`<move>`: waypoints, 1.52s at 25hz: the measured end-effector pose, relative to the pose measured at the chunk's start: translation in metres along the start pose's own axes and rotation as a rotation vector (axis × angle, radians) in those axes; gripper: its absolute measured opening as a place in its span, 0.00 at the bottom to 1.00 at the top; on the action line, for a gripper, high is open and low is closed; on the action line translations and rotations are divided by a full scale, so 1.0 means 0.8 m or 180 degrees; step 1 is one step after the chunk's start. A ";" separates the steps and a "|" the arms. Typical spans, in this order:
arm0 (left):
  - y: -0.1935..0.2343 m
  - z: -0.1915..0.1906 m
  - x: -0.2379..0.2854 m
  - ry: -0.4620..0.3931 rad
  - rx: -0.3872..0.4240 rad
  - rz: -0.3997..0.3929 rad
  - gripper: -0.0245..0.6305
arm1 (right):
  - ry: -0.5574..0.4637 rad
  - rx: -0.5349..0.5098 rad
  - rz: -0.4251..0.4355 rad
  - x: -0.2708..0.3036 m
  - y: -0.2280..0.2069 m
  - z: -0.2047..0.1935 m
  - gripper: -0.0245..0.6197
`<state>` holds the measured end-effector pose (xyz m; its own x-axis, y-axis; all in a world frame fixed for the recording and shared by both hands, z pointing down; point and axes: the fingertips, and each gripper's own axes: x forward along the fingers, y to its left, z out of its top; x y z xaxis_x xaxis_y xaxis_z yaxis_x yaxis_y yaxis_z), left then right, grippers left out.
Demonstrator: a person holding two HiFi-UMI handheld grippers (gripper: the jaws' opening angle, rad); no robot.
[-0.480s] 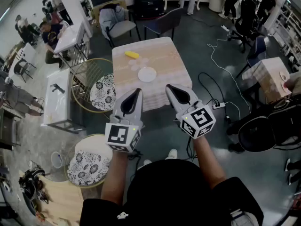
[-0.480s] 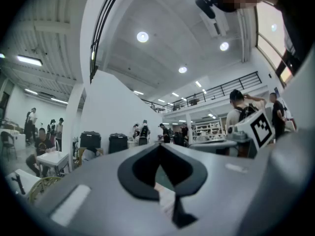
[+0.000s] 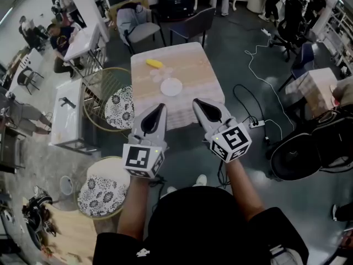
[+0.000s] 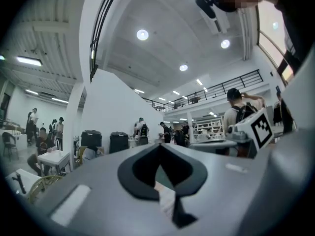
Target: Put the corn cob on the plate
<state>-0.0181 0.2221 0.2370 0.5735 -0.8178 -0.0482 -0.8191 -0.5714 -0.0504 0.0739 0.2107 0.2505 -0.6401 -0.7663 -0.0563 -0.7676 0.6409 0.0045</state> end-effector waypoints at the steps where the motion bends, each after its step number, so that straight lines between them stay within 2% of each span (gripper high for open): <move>1: -0.002 -0.001 0.003 0.0001 -0.0002 0.0007 0.05 | 0.0013 -0.0003 0.0006 -0.001 -0.004 -0.001 0.04; 19: -0.052 -0.007 0.064 0.0096 0.0054 0.0193 0.05 | 0.0020 0.0020 0.0172 -0.027 -0.079 -0.012 0.04; 26: -0.066 -0.009 0.073 0.0057 -0.0049 0.0289 0.05 | 0.0027 0.0016 0.0257 -0.035 -0.094 -0.017 0.04; 38: -0.048 -0.015 0.084 0.0087 -0.0076 0.0401 0.05 | -0.0032 0.0052 0.0292 -0.017 -0.104 -0.021 0.04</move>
<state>0.0517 0.1881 0.2478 0.4657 -0.8846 -0.0253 -0.8849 -0.4652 -0.0219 0.1463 0.1669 0.2676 -0.7074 -0.7037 -0.0663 -0.7050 0.7092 -0.0062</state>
